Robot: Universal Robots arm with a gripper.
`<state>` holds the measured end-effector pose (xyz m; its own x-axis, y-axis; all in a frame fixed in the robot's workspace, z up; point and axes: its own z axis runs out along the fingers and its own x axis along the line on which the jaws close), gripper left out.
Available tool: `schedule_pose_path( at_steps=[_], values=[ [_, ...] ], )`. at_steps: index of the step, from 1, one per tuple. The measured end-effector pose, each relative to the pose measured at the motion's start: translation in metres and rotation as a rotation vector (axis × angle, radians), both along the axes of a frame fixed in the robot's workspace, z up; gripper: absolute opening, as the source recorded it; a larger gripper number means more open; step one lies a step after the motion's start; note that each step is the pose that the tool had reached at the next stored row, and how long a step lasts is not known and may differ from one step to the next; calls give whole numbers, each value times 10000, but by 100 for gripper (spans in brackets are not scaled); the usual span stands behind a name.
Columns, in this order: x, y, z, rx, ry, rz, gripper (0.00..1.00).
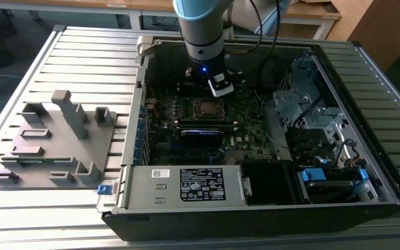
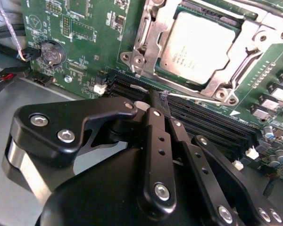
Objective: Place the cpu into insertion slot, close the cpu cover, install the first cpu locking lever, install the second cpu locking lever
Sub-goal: 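Install the first cpu locking lever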
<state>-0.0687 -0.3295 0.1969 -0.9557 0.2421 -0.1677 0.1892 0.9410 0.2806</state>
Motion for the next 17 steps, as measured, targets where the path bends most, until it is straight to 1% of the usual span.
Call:
schedule_pose_path(
  at_steps=[11,17],
  values=[
    [0,10,-46,-2,-106,-1,10],
    [0,12,-49,-17,-114,-1,10]
  ],
)
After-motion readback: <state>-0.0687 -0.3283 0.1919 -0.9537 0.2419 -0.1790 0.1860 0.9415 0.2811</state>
